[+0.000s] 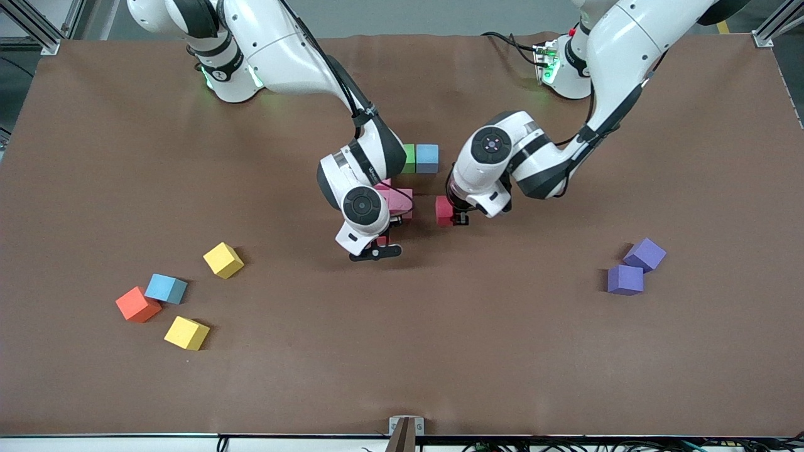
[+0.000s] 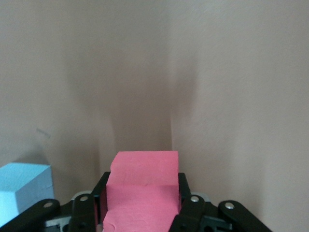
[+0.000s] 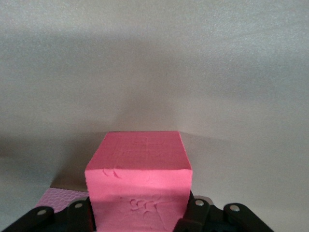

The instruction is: Arrange 11 blocks into digit 3

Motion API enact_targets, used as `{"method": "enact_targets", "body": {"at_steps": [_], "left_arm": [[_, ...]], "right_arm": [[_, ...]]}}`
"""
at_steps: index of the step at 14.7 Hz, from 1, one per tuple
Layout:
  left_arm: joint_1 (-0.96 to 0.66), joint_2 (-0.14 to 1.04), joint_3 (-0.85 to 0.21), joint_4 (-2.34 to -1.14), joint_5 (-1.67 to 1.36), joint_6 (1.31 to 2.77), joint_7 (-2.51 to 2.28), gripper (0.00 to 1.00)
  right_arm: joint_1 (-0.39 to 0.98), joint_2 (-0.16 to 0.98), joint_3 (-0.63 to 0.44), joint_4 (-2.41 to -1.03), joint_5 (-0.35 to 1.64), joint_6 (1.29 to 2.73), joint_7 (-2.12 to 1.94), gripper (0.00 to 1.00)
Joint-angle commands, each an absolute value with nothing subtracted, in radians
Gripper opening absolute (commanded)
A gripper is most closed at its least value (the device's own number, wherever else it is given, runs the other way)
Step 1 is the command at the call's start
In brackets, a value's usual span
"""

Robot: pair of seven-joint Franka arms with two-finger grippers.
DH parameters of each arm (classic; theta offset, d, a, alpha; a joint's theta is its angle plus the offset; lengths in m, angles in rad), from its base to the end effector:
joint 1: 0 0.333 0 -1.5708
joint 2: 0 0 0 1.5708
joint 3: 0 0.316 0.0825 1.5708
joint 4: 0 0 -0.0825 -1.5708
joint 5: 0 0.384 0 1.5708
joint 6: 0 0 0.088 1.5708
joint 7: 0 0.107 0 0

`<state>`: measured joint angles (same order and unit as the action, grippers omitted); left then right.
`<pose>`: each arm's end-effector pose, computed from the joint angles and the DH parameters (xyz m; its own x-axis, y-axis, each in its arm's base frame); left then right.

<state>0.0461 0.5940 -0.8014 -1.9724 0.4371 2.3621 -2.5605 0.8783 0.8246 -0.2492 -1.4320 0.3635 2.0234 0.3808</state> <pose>0.4619 -0.3997 0.2478 -0.0101 0.9961 -0.0872 0.9976 0.0040 -0.0693 0.5372 0.4534 0.1956 0.9666 0.1126 -0.2303 0.1108 -0.9936 -0.0207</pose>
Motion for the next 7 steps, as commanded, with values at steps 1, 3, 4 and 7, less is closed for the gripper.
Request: {"method": "enact_targets", "body": {"at_steps": [1, 3, 4, 7], "left_arm": [[0.017, 0.588, -0.793, -1.971, 0.454, 2.359, -2.608, 0.44], [-0.003, 0.601, -0.793, -1.954, 0.466, 2.358, -2.611, 0.44], [-0.015, 0.604, -0.792, -1.954, 0.466, 2.358, -2.612, 0.44], [-0.054, 0.618, -0.761, -1.953, 0.475, 2.358, -2.625, 0.44]], "right_arm": [[0.893, 0.810, -0.255, -1.471, 0.362, 2.020, 0.405, 0.18], [0.893, 0.810, -0.255, -1.471, 0.364, 2.020, 0.416, 0.18], [0.893, 0.810, -0.255, -1.471, 0.362, 2.020, 0.434, 0.18], [0.893, 0.810, -0.255, -1.471, 0.364, 2.020, 0.434, 0.18]]}}
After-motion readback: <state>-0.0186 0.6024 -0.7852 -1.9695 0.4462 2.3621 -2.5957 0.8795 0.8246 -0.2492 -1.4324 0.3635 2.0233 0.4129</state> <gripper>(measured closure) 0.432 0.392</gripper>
